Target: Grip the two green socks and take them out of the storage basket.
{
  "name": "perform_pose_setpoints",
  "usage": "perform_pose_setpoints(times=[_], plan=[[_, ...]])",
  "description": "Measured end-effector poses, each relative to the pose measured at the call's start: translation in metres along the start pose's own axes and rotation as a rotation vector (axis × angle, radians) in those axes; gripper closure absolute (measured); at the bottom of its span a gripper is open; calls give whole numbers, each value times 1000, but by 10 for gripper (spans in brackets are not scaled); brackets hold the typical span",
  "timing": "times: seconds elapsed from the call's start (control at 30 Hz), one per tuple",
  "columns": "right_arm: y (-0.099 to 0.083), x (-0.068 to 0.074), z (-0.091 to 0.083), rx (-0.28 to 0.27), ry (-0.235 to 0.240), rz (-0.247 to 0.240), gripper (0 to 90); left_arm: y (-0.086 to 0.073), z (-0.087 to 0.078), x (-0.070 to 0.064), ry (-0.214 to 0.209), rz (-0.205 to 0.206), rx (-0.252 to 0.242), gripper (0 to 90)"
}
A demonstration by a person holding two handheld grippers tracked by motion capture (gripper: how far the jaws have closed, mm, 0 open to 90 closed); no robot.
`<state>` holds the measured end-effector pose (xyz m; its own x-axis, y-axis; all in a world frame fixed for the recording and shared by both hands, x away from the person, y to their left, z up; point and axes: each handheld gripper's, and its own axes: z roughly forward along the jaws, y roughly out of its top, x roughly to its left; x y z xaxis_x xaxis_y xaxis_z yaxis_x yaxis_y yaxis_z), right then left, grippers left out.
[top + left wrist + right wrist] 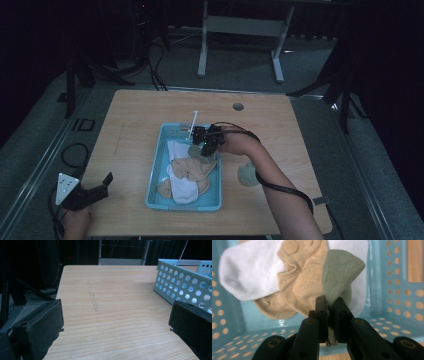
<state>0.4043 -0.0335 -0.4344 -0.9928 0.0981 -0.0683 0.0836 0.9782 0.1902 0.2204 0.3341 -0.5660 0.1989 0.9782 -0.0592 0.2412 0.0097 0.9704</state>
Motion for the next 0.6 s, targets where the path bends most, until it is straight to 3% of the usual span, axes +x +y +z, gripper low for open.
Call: perform_pose_setpoints(times=[0.3,0.6], plan=[[-3,3,-33,-53,-20,-6,837,0,0,0,0,2,0,0],[-16,2,-66,-93,-49,15,837,0,0,-1,1,-2,-2,0]])
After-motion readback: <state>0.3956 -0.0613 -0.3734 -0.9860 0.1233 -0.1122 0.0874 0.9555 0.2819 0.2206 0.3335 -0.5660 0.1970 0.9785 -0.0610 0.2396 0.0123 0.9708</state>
